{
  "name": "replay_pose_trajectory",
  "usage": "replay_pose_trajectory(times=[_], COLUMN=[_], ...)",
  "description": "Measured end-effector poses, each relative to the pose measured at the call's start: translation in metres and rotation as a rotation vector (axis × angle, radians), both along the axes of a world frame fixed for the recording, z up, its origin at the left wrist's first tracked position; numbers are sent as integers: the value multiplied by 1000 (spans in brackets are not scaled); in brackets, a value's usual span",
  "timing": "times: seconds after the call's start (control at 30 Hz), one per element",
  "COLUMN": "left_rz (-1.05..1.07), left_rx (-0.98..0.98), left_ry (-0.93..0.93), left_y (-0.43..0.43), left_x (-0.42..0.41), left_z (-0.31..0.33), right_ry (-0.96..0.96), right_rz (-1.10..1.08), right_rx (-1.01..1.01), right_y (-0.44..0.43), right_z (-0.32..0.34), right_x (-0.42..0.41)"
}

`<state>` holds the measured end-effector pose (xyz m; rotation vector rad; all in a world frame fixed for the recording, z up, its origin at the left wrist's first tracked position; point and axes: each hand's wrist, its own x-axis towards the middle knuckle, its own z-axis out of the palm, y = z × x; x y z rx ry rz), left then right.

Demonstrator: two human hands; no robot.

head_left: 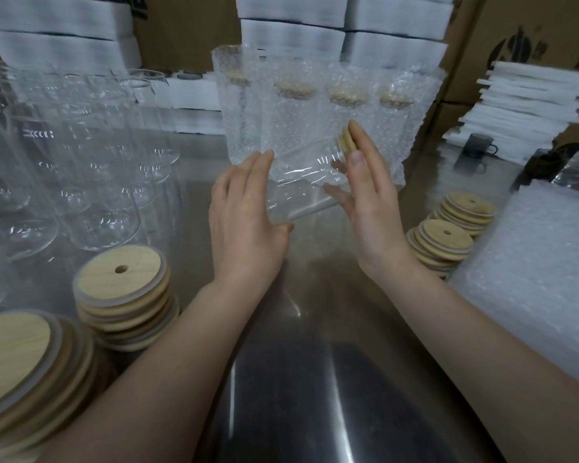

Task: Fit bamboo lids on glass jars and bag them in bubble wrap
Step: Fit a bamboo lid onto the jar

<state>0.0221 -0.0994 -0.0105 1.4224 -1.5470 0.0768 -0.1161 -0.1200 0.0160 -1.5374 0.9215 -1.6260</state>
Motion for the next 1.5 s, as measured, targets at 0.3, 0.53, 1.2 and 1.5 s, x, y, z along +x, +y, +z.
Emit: replay_pose_trajectory(times=[0.3, 0.53, 1.2, 1.5], left_rz=[5, 20, 32, 18], left_rx=[11, 8, -25, 52], left_ry=[-16, -41, 40, 225], left_y=[1, 2, 2, -4], left_x=[-1, 1, 3, 3], left_z=[0, 1, 1, -4], right_ry=[48, 83, 142, 88], right_rz=[3, 17, 43, 74], right_rx=[16, 22, 62, 26], right_y=[4, 5, 8, 7], right_z=[1, 3, 5, -1], right_x=[0, 2, 5, 5])
